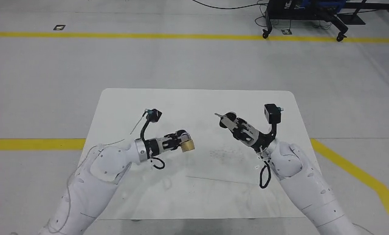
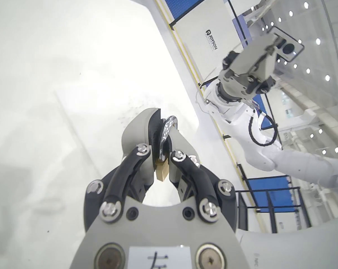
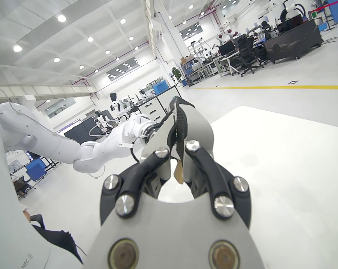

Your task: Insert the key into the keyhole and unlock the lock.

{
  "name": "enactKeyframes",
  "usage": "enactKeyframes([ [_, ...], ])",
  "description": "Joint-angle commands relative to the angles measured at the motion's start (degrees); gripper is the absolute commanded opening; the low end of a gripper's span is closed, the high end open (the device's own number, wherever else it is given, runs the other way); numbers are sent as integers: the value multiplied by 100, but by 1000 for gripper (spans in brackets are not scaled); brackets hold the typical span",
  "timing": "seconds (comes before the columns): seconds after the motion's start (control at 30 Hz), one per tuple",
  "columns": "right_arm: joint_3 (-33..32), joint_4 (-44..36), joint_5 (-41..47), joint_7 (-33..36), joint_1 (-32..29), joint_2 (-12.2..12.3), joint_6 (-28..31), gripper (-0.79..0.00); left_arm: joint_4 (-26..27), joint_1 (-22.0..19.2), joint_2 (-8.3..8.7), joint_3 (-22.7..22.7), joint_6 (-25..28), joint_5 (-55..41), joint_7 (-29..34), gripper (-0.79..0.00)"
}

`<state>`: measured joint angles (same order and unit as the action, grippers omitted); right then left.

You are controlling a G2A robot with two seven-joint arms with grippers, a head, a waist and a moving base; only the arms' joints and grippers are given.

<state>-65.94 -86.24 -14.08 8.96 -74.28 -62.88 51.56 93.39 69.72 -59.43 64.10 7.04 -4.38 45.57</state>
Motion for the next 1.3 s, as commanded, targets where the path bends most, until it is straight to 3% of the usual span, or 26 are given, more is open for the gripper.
enactKeyframes([
  [0.0, 96, -70, 53, 32, -34, -24, -357, -785, -379, -242, -49, 63, -771, -1638, 279, -785],
  [0.17, 169, -230, -25, 94, -35, -61, -1023, -785, -790, -779, -116, 73, -1319, -2257, 481, -785],
  [0.3, 148, -499, -288, 24, -154, -71, -1378, -785, -1114, -1245, -176, -127, -2173, -2460, 688, -785],
  [0.57, 128, -557, -322, 3, -186, -70, -1414, -785, -1114, -1245, -176, -127, -2173, -2460, 688, -785],
  [0.63, 128, -557, -322, 3, -186, -70, -1414, -785, -1208, -1146, -193, -117, -2297, -2707, 587, -785],
  [0.7, 218, -620, -301, 64, -180, -86, -1412, -785, -1413, -1154, -199, -168, -2869, -2891, 680, -785],
  [0.8, 313, -840, -1376, 308, 135, -100, -1657, -785, -1560, -1238, -224, -139, -3328, -3308, 747, -785],
  [0.93, 385, -1744, -4015, 210, 180, -69, -2050, -785, -1721, -1329, -251, -213, -3603, -3447, 753, -785],
  [1.07, 687, -2749, -6597, 575, -81, -29, -2780, -785, -1783, -1420, -278, -292, -3713, -3527, 775, -785],
  [1.17, 943, -3124, -7524, 764, -185, -35, -3022, -785, -1814, -1449, -299, -249, -3536, -3672, 688, -785],
  [1.27, 965, -3157, -7534, 725, -212, -40, -3068, -785, -1814, -1449, -299, -249, -3536, -3672, 688, -785],
])
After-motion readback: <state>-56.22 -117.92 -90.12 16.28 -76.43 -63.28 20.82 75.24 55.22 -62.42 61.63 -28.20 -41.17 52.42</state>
